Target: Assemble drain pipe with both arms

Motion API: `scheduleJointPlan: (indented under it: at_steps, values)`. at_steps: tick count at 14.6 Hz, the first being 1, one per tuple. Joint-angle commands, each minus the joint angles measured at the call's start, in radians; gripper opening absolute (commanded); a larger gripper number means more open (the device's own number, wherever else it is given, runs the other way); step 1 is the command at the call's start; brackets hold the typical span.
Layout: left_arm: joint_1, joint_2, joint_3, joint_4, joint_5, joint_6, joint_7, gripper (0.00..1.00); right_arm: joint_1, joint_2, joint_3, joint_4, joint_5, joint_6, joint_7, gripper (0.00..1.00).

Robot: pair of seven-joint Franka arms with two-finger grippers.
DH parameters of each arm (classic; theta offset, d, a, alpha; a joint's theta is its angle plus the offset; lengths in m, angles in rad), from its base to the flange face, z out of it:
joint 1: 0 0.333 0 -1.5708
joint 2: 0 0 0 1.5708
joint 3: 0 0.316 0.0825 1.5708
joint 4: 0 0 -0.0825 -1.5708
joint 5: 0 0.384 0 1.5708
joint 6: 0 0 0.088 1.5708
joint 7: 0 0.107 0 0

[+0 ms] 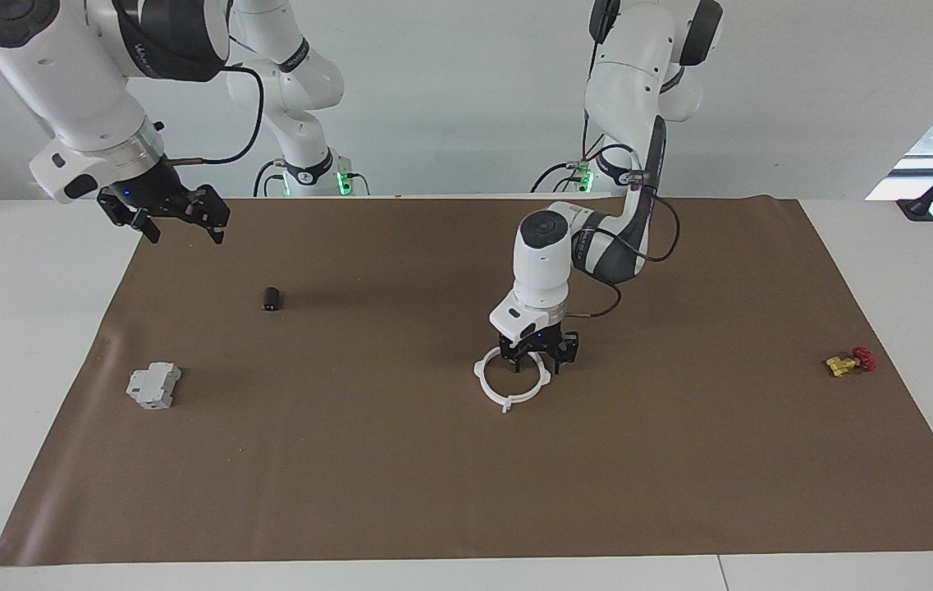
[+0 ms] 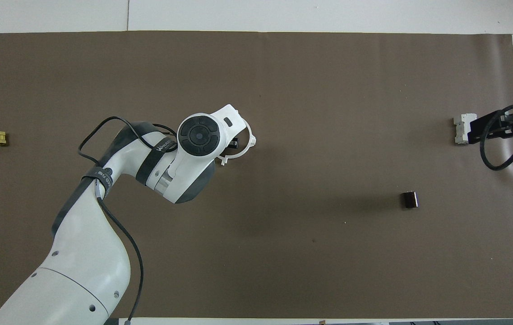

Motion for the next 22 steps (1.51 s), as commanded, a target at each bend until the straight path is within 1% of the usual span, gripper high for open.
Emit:
scheduleJointPlan:
  at_steps: [1, 3, 4, 6, 8, 11, 13, 15, 16, 19, 20, 22]
  values:
    - [-0.001, -0.009, 0.009, -0.002, -0.010, 0.018, -0.010, 1.00, -0.010, -0.043, 0.011, -0.022, -0.008, 0.014, -0.033, 1.00]
    - [0.014, -0.027, 0.010, -0.001, -0.035, 0.010, -0.012, 1.00, -0.019, -0.040, 0.009, -0.015, -0.008, -0.003, -0.037, 1.00]
    - [0.025, -0.050, 0.010, -0.008, -0.055, 0.003, -0.013, 1.00, -0.021, -0.039, 0.008, 0.001, -0.005, -0.042, -0.036, 1.00]
    - [0.068, -0.101, 0.010, -0.008, -0.085, -0.066, -0.010, 1.00, -0.015, -0.049, 0.007, 0.007, -0.005, -0.082, -0.033, 1.00]
    - [0.106, -0.148, 0.009, -0.011, -0.104, -0.123, -0.007, 1.00, -0.016, -0.052, 0.007, -0.001, -0.005, -0.069, -0.033, 1.00]
    - [0.170, -0.198, 0.009, -0.010, -0.145, -0.218, 0.002, 1.00, -0.036, -0.062, 0.007, -0.022, -0.003, -0.067, -0.034, 1.00]
    - [0.218, -0.230, 0.009, -0.011, -0.151, -0.249, 0.007, 1.00, -0.038, -0.060, 0.007, -0.024, 0.000, -0.046, -0.033, 1.00]
    - [0.275, -0.244, 0.007, -0.010, -0.174, -0.255, 0.011, 1.00, -0.036, -0.060, 0.007, -0.024, 0.002, -0.040, -0.033, 1.00]
    - [0.295, -0.253, 0.009, -0.005, -0.194, -0.267, 0.029, 1.00, -0.035, -0.060, 0.007, -0.024, 0.002, -0.040, -0.031, 1.00]
    - [0.388, -0.287, 0.009, 0.018, -0.205, -0.335, 0.175, 1.00, -0.036, -0.060, 0.007, -0.024, 0.002, -0.038, -0.031, 1.00]
    - [0.408, -0.291, 0.010, 0.039, -0.219, -0.370, 0.213, 1.00, -0.036, -0.060, 0.007, -0.024, 0.002, -0.038, -0.025, 1.00]
    - [0.454, -0.297, 0.012, 0.116, -0.227, -0.478, 0.295, 1.00, -0.036, -0.060, 0.007, -0.024, 0.002, -0.038, -0.020, 1.00]
